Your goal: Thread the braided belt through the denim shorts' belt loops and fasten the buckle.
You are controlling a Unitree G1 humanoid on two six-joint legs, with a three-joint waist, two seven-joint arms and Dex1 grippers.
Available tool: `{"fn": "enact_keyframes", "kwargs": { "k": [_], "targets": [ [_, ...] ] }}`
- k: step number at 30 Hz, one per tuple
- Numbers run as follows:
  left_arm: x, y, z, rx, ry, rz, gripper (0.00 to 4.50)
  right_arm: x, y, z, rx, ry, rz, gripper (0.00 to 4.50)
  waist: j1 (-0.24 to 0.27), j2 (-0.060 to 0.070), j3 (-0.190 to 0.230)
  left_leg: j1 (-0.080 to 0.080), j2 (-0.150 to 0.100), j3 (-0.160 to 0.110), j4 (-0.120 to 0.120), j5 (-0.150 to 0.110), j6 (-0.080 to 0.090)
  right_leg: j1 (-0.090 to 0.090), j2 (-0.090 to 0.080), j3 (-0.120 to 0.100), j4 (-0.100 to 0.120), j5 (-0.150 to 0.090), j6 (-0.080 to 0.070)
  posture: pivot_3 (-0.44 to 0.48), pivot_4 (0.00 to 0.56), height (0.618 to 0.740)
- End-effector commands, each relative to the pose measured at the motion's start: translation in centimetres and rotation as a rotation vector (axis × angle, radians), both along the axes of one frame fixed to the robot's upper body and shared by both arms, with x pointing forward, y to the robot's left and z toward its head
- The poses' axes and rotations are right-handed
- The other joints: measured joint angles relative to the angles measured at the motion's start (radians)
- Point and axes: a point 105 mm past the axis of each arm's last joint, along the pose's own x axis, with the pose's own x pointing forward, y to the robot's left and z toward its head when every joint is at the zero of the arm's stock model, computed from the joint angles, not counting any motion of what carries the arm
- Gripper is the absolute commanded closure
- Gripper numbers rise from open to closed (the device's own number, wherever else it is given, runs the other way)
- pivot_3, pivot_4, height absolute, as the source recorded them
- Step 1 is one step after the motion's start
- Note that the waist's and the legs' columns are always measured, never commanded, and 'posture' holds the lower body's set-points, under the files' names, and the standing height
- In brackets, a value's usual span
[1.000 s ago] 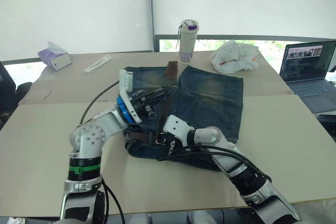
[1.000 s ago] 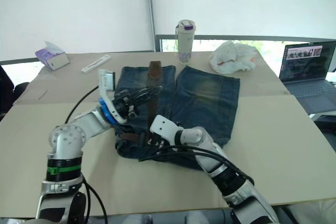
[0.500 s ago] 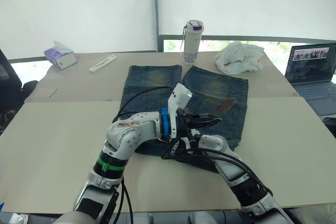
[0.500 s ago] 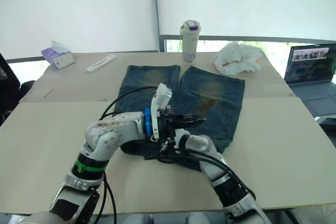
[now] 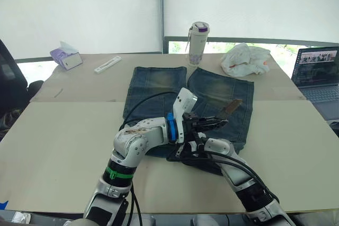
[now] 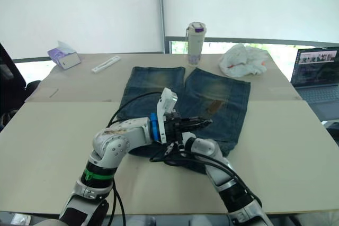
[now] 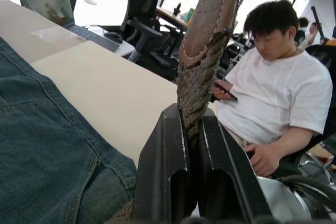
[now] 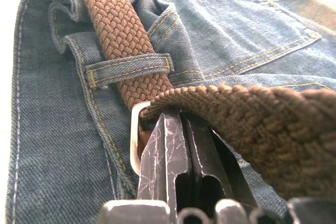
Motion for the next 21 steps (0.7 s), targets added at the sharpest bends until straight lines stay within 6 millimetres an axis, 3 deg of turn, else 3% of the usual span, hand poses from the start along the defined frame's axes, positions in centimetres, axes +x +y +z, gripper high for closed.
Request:
{"fn": "enact_keyframes", "kwargs": {
  "k": [1, 7, 16, 21],
  "targets": [
    [0.7, 0.7, 0.7, -0.045, -0.009, 0.014, 4.5, -0.4, 0.8, -1.0, -0.009, 0.007, 0.018, 4.46, -0.002, 0.0, 0.0, 0.0, 0.0, 0.0, 0.0, 0.0, 0.0, 0.0, 0.0, 0.0, 0.0, 0.0, 0.0, 0.0, 0.15, 0.74],
    [1.0, 2.4, 0.8, -0.043, -0.033, 0.031, 4.5, -0.7, 0.5, -1.4, -0.009, 0.001, 0.017, 4.46, -0.013, 0.0, 0.0, 0.001, 0.001, 0.0, -0.001, 0.0, 0.0, 0.0, 0.001, 0.0, 0.001, 0.0, 0.0, 0.0, 0.15, 0.74],
    [4.0, 6.7, 4.0, -0.216, -0.055, 0.232, 4.5, -0.7, 0.0, -1.2, -0.005, -0.015, 0.019, 4.46, -0.025, -0.001, 0.002, 0.002, 0.002, 0.0, -0.002, 0.0, 0.0, 0.0, 0.002, 0.001, 0.001, 0.0, 0.0, 0.0, 0.15, 0.74],
    [4.6, 7.1, 4.3, -0.203, -0.089, 0.249, 4.5, -0.7, 0.0, -1.4, -0.019, -0.028, 0.039, 4.46, -0.022, -0.004, 0.004, 0.001, 0.001, 0.0, -0.001, 0.0, 0.0, 0.0, 0.0, 0.0, 0.0, 0.0, 0.0, 0.0, 0.15, 0.74]
  ]
}}
